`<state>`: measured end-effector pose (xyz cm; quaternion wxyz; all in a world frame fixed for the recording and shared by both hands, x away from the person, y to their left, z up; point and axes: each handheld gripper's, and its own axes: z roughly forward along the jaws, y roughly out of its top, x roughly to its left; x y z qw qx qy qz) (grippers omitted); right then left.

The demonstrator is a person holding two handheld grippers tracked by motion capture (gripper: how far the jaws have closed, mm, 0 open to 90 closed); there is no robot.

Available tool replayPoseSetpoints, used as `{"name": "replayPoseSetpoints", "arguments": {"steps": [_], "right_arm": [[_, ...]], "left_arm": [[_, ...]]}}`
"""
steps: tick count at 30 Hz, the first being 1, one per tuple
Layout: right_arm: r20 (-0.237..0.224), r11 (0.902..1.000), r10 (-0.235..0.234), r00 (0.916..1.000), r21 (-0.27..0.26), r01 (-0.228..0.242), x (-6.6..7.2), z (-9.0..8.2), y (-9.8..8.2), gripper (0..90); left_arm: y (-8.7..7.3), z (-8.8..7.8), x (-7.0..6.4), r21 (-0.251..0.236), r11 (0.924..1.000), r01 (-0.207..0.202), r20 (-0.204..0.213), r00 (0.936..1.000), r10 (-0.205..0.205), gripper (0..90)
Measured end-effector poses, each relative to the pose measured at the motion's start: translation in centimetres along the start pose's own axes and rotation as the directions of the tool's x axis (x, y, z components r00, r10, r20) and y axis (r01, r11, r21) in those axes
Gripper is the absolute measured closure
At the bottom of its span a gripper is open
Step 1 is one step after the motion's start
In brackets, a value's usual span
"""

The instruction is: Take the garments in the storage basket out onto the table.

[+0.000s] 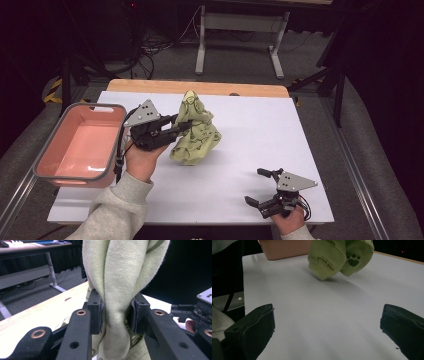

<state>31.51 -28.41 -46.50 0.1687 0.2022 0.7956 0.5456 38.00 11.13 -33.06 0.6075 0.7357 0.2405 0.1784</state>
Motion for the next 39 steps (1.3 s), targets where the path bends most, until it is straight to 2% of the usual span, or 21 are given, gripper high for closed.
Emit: {"name": "replayPoseSetpoints", "arguments": {"steps": [9, 18, 20, 30, 39], "right_arm": [[-0.001, 1.0, -0.003, 1.0, 0.0, 0.003, 0.0, 0.0, 0.0, 0.2], [-0.001, 1.0, -0.002, 1.0, 0.0, 0.002, 0.0, 0.0, 0.0, 0.2], [-0.002, 1.0, -0.003, 1.0, 0.002, 0.003, 0.0, 0.0, 0.0, 0.2], [-0.005, 1.0, -0.001, 1.0, 0.003, 0.001, 0.0, 0.0, 0.0, 0.2], [-0.006, 1.0, -0.002, 1.0, 0.006, 0.002, 0.0, 0.0, 0.0, 0.2]], "left_arm": [[-1.2, 1.5, 0.6, 0.022, 0.9996, 0.018, 0.014, 0.9997, -0.019, 68.2], [-2.5, 3.1, 0.9, 0.064, 0.998, 0.004, 0.017, 0.9998, -0.005, 67.5], [-2.8, 3.6, 1.1, 0.086, 0.9959, 0.025, 0.015, 0.9995, -0.027, 67.5], [-3.9, 5.1, 1.5, 0.151, 0.9882, 0.027, 0.002, 0.9996, -0.028, 66.8], [-5.1, 5.8, 2.3, 0.171, 0.9837, 0.056, -0.014, 0.9984, -0.055, 65.8]]}}
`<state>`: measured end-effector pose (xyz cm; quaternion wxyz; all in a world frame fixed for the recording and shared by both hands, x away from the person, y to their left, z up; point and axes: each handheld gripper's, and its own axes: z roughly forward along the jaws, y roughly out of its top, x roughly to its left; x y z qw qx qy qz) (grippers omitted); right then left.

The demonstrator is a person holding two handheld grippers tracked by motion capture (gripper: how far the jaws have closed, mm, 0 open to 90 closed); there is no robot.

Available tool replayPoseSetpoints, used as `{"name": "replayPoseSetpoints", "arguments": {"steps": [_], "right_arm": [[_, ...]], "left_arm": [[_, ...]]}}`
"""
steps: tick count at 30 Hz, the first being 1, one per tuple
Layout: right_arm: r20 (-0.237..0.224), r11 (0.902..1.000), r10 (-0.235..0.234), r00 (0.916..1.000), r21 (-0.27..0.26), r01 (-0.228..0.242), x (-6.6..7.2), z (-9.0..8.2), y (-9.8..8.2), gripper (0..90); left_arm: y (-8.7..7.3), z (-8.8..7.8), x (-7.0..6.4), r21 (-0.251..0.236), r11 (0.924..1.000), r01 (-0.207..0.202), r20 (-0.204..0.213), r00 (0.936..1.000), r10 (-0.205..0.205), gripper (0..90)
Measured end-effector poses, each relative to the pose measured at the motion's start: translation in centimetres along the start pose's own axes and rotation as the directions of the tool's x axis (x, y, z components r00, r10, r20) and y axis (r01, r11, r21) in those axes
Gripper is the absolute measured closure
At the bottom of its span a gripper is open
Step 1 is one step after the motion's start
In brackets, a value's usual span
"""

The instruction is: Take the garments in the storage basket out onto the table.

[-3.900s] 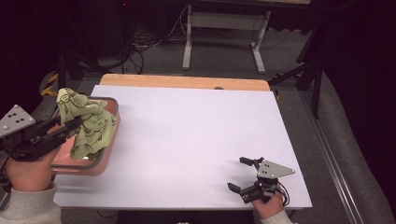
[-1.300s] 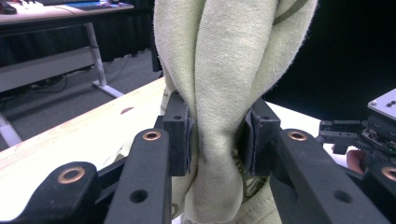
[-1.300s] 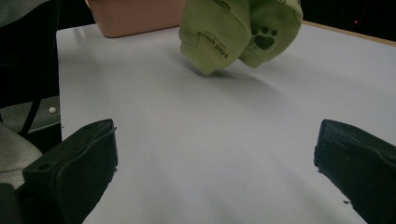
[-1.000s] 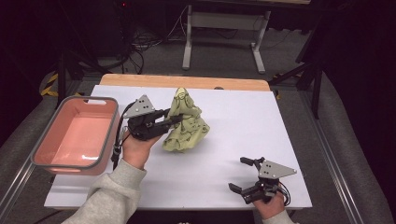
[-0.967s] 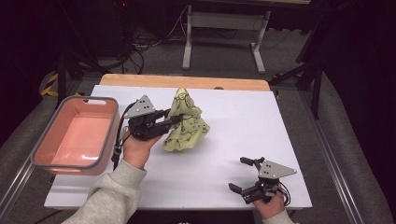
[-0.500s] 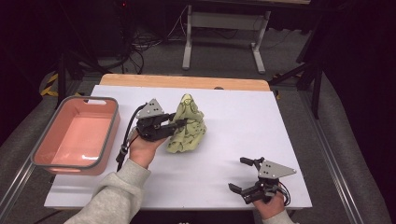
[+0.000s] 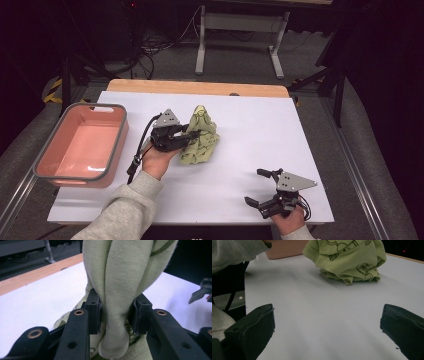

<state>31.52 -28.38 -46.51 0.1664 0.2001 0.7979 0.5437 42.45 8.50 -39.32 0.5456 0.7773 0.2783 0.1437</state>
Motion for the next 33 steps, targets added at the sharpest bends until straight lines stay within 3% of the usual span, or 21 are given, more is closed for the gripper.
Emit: {"name": "replayPoseSetpoints", "arguments": {"steps": [9, 21, 30, 33], "right_arm": [[-0.002, 1.0, 0.003, 1.0, 0.003, -0.003, 0.0, 0.0, 0.0, 0.2], [-0.003, 1.0, 0.006, 1.0, 0.006, -0.006, -0.1, 0.1, -0.1, 0.2], [-0.005, 1.0, 0.006, 1.0, 0.007, -0.006, -0.1, 0.1, -0.1, 0.2], [-0.004, 1.0, 0.007, 1.0, 0.007, -0.007, -0.1, 0.1, -0.1, 0.2]], "left_arm": [[-1.3, 1.5, 0.9, 0.071, 0.9971, 0.026, -0.009, 0.9996, -0.025, 64.4], [-2.3, 2.1, 1.7, 0.09, 0.9931, 0.076, -0.004, 0.9971, -0.076, 62.8], [-2.5, 1.7, 1.8, 0.093, 0.9912, 0.094, -0.017, 0.9955, -0.093, 50.7], [-2.4, 1.6, 1.9, 0.085, 0.9915, 0.099, -0.026, 0.9949, -0.097, 38.2]]}}
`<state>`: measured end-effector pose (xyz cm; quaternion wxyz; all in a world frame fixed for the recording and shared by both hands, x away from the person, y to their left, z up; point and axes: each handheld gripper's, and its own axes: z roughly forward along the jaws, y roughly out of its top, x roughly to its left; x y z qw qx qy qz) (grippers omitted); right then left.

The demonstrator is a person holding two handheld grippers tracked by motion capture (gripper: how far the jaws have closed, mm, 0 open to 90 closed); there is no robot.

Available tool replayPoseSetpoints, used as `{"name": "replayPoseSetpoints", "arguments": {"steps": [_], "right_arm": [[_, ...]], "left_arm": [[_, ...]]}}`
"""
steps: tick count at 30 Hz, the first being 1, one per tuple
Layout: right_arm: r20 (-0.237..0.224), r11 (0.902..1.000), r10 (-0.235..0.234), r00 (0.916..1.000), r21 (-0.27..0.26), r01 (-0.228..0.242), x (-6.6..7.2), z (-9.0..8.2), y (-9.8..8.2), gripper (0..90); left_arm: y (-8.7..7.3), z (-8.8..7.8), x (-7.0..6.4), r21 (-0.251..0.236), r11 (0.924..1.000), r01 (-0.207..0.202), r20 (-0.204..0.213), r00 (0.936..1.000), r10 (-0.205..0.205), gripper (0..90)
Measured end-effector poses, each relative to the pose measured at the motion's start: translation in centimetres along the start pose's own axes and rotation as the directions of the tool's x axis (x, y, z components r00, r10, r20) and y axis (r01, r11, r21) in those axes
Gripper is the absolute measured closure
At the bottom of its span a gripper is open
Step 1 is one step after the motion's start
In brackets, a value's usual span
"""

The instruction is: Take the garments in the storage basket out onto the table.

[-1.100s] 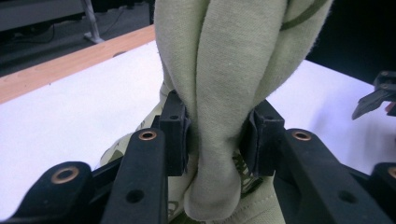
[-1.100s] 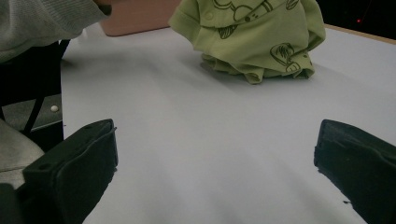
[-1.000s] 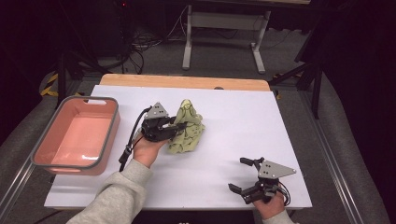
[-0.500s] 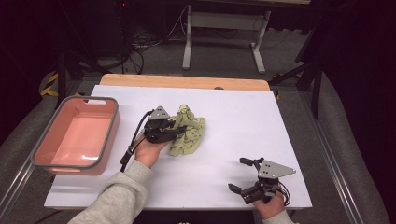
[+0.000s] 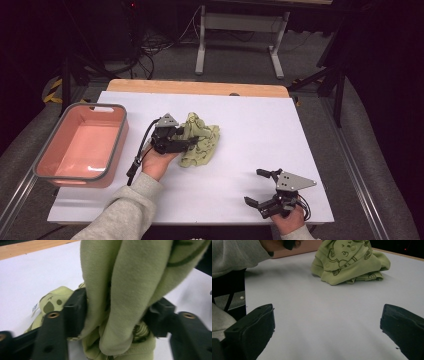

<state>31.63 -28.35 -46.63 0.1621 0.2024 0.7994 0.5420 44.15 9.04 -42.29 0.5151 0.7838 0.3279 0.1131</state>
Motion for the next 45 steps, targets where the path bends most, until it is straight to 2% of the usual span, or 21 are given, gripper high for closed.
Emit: {"name": "replayPoseSetpoints", "arguments": {"steps": [2, 3, 6, 11, 16, 23, 28, 36, 40, 45], "right_arm": [[-0.001, 1.0, 0.001, 1.0, -0.001, -0.001, 0.0, 0.0, 0.0, 0.2], [-0.001, 1.0, 0.001, 1.0, -0.002, -0.001, 0.0, 0.0, 0.0, 0.2], [-0.001, 1.0, 0.0, 1.0, 0.0, 0.0, 0.0, 0.0, 0.0, 0.2], [0.001, 1.0, 0.003, 1.0, -0.004, -0.003, 0.0, -0.1, 0.0, 0.2], [-0.001, 1.0, -0.001, 1.0, -0.003, 0.001, 0.0, 0.0, 0.0, 0.2], [0.002, 1.0, -0.003, 1.0, -0.005, 0.003, 0.1, -0.2, 0.0, 0.2], [0.002, 1.0, -0.004, 1.0, -0.005, 0.004, 0.1, -0.1, 0.1, 0.2], [0.001, 1.0, -0.004, 1.0, -0.003, 0.004, 0.2, -0.1, 0.1, 0.2], [0.0, 1.0, -0.008, 1.0, -0.003, 0.008, 0.3, 0.0, 0.1, 0.2], [-0.001, 1.0, -0.005, 1.0, -0.004, 0.005, 0.3, 0.0, 0.1, 0.2]], "left_arm": [[0.0, -0.1, 0.0, -0.004, 1.0, 0.0, -0.004, 1.0, 0.0, 29.8], [0.0, -0.1, 0.0, -0.006, 1.0, -0.005, -0.011, 0.9999, 0.005, 29.8], [0.1, -0.4, -0.1, -0.006, 0.9998, -0.018, -0.017, 0.9997, 0.018, 19.1], [0.3, -0.9, -0.5, -0.007, 0.9984, -0.056, -0.054, 0.997, 0.056, 10.6], [0.4, -1.8, -0.8, -0.01, 0.9974, -0.071, -0.06, 0.9957, 0.071, 2.6], [0.6, -3.4, -1.8, -0.037, 0.9917, -0.123, -0.067, 0.9904, 0.121, 1.6], [0.6, -4.2, -2.1, -0.052, 0.9905, -0.127, -0.056, 0.9906, 0.124, 1.6], [0.4, -5.7, -2.6, -0.036, 0.9861, -0.162, -0.033, 0.9864, 0.161, 1.2], [0.2, -6.4, -2.8, -0.036, 0.9844, -0.172, 0.0, 0.985, 0.172, 1.2], [-0.1, -7.4, -3.0, -0.046, 0.9821, -0.182, 0.019, 0.9828, 0.183, 1.2]]}}
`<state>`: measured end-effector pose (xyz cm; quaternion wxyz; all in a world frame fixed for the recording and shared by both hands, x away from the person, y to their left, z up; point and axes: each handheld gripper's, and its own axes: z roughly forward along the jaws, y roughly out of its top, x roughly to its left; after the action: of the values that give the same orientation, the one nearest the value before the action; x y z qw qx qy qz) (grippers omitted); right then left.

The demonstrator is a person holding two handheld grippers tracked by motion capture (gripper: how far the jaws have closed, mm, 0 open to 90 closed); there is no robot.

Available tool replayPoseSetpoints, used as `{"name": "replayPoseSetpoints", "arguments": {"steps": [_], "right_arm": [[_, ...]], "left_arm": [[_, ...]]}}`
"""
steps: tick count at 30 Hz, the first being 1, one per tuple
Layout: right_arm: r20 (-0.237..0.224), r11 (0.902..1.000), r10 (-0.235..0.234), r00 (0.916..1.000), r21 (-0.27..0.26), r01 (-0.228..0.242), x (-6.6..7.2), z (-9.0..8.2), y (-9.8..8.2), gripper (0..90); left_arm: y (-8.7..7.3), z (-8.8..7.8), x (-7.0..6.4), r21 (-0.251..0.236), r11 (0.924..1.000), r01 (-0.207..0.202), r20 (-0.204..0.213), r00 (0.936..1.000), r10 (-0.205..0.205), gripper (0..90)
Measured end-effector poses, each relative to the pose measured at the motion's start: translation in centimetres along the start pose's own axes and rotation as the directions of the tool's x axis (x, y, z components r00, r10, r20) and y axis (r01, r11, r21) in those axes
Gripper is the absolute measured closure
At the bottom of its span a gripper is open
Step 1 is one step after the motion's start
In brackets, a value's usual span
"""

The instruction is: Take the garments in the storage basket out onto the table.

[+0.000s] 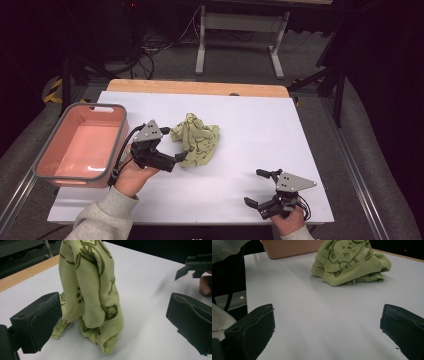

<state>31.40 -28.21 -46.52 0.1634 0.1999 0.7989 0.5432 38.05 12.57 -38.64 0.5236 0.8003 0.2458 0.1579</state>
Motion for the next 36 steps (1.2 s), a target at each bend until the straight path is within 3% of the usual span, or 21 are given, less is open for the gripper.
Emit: {"name": "replayPoseSetpoints", "arguments": {"steps": [5, 15, 18, 29, 35, 36], "right_arm": [[-0.001, 1.0, 0.0, 1.0, -0.002, 0.0, 0.0, -0.1, 0.0, 0.2], [-0.004, 1.0, 0.001, 1.0, -0.006, -0.001, 0.0, -0.1, 0.0, 0.1], [-0.01, 0.9999, 0.006, 0.9999, -0.009, -0.006, 0.0, -0.2, 0.0, 0.1], [-0.009, 0.9999, 0.007, 0.9999, -0.014, -0.007, 0.0, -0.3, 0.0, 0.1], [-0.008, 0.9999, 0.008, 0.9999, -0.013, -0.008, -0.1, -0.3, 0.0, 0.1], [-0.009, 0.9999, 0.007, 0.9999, -0.013, -0.008, -0.1, -0.3, 0.0, 0.1]], "left_arm": [[-0.7, -1.1, -0.2, -0.043, 0.999, -0.009, 0.029, 0.9995, 0.011, 1.9], [-2.9, -3.0, 0.2, -0.075, 0.9972, 0.006, 0.023, 0.9997, -0.004, 2.1], [-4.0, -3.7, 0.5, -0.088, 0.9956, 0.03, 0.026, 0.9993, -0.028, 2.3], [-7.0, -4.2, 0.6, -0.11, 0.9914, 0.07, 0.042, 0.997, -0.066, 2.3], [-9.3, -3.9, 0.4, -0.119, 0.9885, 0.094, 0.056, 0.9946, -0.088, 2.3], [-10.0, -3.9, 0.4, -0.134, 0.9852, 0.107, 0.051, 0.9936, -0.101, 2.3]]}}
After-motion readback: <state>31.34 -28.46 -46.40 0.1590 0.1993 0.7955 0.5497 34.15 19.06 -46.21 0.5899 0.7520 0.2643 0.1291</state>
